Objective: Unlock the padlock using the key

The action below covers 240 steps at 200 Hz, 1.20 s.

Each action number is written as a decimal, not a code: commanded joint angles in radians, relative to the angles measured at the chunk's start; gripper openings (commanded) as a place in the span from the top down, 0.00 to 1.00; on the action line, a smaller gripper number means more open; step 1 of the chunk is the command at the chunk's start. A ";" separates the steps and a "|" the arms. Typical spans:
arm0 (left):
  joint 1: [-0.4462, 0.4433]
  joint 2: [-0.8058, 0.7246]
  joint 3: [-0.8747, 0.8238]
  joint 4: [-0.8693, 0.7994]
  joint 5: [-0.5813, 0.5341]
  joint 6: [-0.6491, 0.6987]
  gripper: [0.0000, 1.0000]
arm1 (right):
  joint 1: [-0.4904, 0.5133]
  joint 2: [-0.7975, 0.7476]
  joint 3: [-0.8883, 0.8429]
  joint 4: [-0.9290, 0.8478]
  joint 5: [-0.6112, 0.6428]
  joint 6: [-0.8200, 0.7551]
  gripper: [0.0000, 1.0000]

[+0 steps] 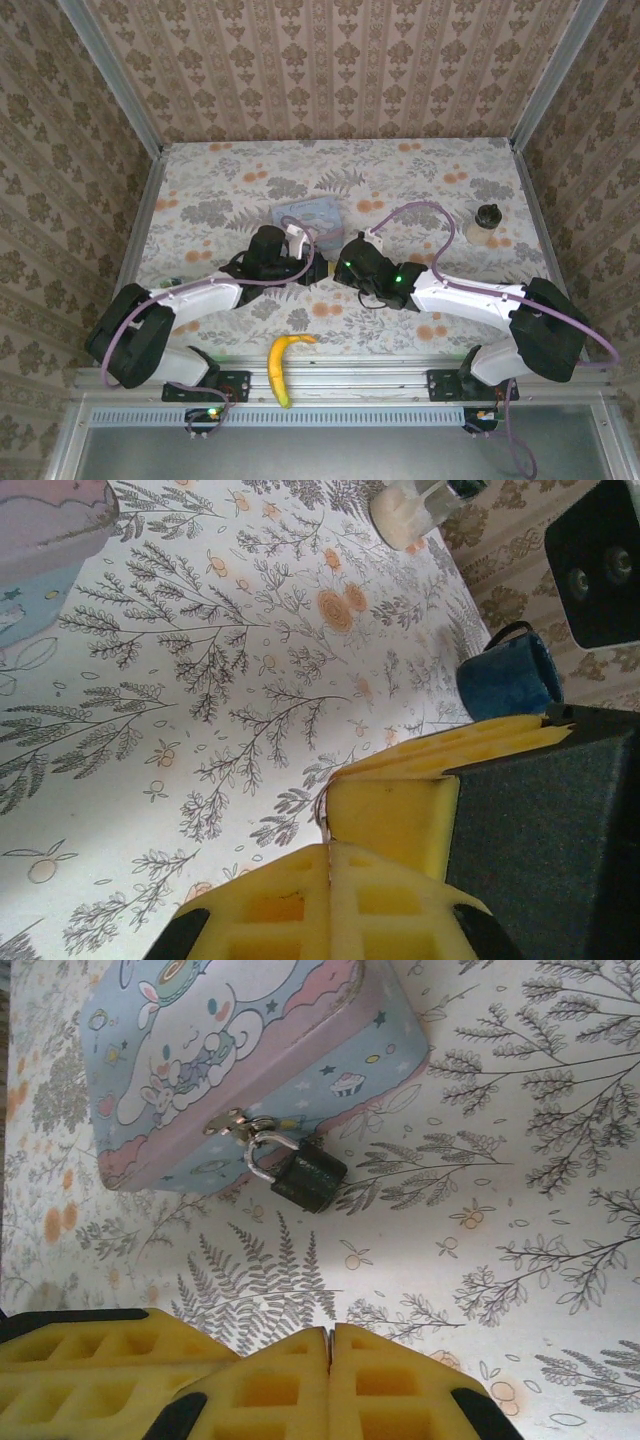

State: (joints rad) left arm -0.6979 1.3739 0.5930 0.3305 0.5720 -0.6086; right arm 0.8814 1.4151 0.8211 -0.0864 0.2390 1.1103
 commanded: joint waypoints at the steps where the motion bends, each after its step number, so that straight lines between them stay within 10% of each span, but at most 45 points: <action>1: 0.012 -0.068 0.019 -0.095 0.000 0.104 1.00 | -0.007 -0.059 -0.008 0.032 0.010 -0.028 0.81; 76: 0.063 -0.220 0.132 -0.462 0.026 0.373 1.00 | -0.039 -0.186 -0.072 0.020 0.005 -0.158 0.58; 144: 0.063 -0.251 0.220 -0.513 0.218 0.512 1.00 | -0.112 -0.384 -0.157 0.163 -0.409 -0.607 0.65; 240: 0.060 -0.311 0.207 -0.395 0.440 0.492 1.00 | -0.236 -0.548 -0.278 0.370 -0.836 -0.613 0.58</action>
State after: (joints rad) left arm -0.6399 1.0798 0.7944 -0.1089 0.9337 -0.1265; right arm 0.6495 0.8684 0.5243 0.2161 -0.4530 0.5209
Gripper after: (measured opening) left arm 0.046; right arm 0.413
